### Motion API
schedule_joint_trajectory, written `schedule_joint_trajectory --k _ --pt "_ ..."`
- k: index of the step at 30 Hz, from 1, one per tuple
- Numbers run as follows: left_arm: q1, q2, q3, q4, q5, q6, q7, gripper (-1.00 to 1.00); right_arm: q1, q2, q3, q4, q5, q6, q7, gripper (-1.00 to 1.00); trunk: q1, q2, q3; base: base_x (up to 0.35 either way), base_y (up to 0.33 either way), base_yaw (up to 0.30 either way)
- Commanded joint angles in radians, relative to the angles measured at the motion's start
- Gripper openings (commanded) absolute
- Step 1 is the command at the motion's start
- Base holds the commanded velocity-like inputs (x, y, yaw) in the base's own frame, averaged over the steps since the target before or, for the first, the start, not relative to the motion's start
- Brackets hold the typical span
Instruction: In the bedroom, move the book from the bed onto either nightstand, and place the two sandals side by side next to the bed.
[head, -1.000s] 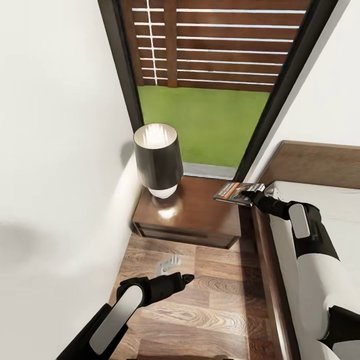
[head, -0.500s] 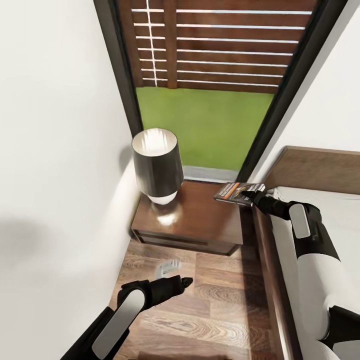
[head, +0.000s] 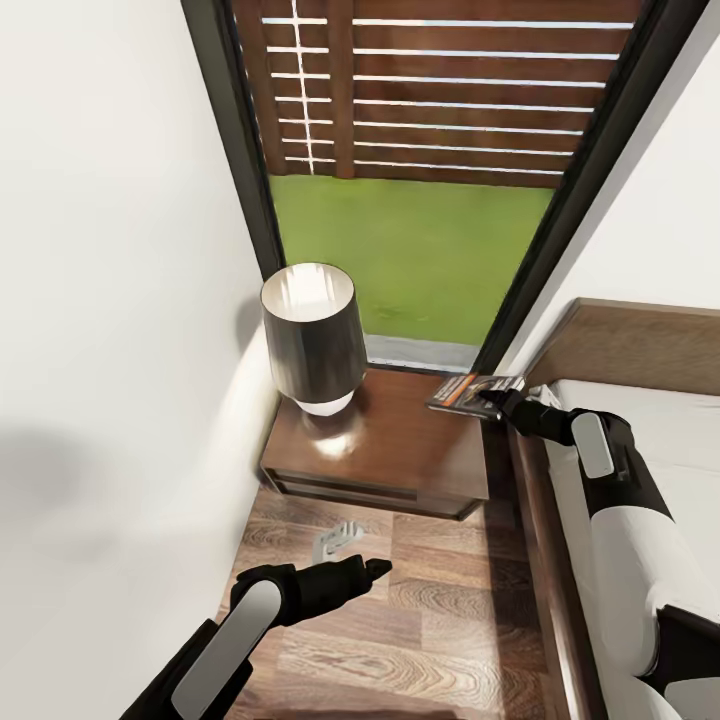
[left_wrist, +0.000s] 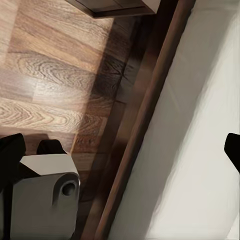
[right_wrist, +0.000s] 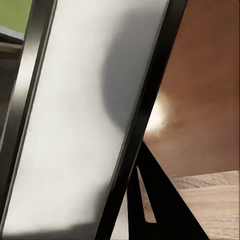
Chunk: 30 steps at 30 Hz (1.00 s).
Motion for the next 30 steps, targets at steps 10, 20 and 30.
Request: schedule_joint_trajectory --k 10,20,30 --pt "-0.004 0.019 0.000 -0.009 0.043 0.005 0.011 1.00 -0.013 0.009 -0.001 0.075 0.004 -0.054 0.009 -1.00 0.039 -0.071 -0.032 0.014 0.000 0.000" --pt "-0.012 0.018 -0.001 -0.009 0.049 0.006 0.012 1.00 -0.016 0.009 -0.001 0.093 0.003 -0.089 0.009 -1.00 0.077 -0.141 -0.064 0.003 0.000 0.000" --pt "-0.020 0.016 -0.002 0.001 0.051 0.007 0.013 1.00 -0.017 0.010 -0.001 0.097 0.002 -0.098 0.009 -1.00 0.115 -0.211 -0.095 0.000 0.000 0.000"
